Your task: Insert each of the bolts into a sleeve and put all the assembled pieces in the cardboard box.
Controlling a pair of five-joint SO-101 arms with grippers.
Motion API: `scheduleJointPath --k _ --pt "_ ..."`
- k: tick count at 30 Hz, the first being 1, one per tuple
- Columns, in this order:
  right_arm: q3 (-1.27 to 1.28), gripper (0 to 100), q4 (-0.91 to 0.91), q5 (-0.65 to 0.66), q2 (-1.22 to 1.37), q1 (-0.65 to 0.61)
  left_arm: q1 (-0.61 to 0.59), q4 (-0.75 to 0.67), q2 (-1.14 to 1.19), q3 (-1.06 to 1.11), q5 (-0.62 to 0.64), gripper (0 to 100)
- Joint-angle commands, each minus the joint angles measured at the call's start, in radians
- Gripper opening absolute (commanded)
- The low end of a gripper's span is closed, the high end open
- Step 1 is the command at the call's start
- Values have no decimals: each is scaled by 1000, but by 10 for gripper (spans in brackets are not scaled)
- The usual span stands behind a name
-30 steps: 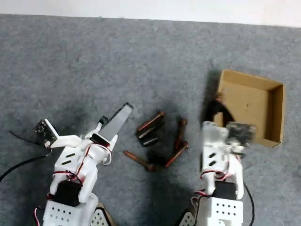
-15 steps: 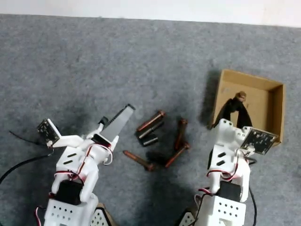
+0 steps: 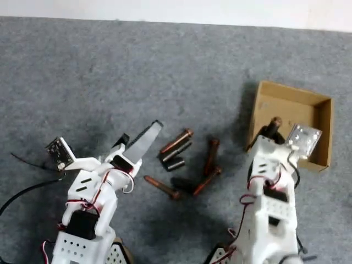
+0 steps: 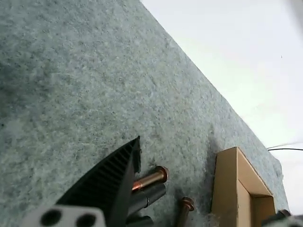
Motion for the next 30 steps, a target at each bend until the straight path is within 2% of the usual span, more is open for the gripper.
scheduleJointPath --k 1,7,17,25,30 --pt "-119 5 -133 -3 191 15 -4 -23 -7 16 -8 498" --pt "-257 5 -142 -2 420 15 -2 -23 -7 18 -11 497" --pt "-280 16 -139 -2 438 31 -2 -23 -7 19 -11 496" --pt "-288 211 -12 -2 438 27 -2 -23 -7 19 -12 496" --pt "-288 221 -10 -2 432 19 -4 -23 -7 19 -12 496"
